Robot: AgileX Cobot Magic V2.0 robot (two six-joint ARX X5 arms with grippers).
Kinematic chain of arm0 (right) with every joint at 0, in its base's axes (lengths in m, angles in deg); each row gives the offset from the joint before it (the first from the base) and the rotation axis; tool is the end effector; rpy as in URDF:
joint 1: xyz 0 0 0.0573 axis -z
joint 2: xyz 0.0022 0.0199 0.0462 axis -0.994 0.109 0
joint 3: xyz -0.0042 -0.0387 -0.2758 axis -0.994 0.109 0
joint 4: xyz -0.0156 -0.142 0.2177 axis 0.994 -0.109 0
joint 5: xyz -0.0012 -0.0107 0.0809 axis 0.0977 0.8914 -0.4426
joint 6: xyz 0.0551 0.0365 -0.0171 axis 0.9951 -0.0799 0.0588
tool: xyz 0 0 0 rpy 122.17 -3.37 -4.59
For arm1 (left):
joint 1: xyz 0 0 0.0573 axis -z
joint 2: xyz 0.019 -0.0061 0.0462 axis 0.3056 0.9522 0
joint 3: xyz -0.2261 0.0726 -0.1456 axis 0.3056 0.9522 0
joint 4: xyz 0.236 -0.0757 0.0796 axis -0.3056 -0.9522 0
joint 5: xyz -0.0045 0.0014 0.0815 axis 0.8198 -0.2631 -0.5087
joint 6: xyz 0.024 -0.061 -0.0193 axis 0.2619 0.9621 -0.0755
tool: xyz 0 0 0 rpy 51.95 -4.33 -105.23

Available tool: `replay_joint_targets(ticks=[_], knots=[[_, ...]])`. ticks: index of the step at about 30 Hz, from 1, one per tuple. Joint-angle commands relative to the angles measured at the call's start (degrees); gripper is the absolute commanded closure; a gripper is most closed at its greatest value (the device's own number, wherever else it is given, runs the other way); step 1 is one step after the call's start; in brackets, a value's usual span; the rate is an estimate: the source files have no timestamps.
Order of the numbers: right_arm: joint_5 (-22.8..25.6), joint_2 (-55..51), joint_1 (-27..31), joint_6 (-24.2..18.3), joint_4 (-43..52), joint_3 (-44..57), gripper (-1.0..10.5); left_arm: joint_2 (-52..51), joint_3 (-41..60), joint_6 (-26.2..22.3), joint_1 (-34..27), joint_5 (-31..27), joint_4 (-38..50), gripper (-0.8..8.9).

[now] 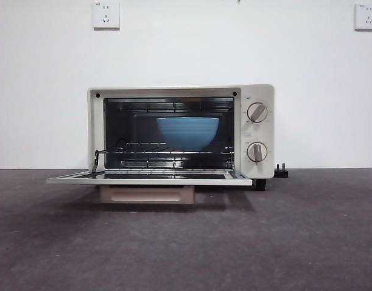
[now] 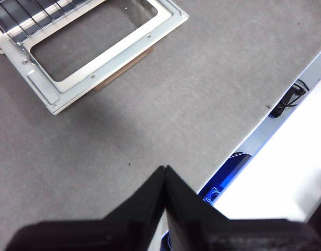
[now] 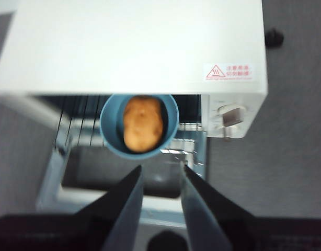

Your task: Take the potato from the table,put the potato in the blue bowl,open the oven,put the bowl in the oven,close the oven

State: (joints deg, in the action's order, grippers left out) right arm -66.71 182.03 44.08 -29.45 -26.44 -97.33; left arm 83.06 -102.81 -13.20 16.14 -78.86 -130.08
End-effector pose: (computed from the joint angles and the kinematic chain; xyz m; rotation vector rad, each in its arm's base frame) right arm 0.2807 0.2107 0.4548 0.0695 0.7772 0.1381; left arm 0.1030 -0.0758 0.3884 0.3090 0.8469 -0.6970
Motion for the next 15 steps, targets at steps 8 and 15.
replay_joint_targets(ticks=[8,15], knots=[[-0.7,-12.48,-4.07,-24.72,-6.21,0.02,9.0,5.75,1.27,-2.12,-5.57,4.83,7.21,8.2],[-3.74,-21.31,-4.17,-29.42,-6.25,0.74,9.3,8.66,11.32,-2.29,-18.27,14.05,15.43,8.2]])
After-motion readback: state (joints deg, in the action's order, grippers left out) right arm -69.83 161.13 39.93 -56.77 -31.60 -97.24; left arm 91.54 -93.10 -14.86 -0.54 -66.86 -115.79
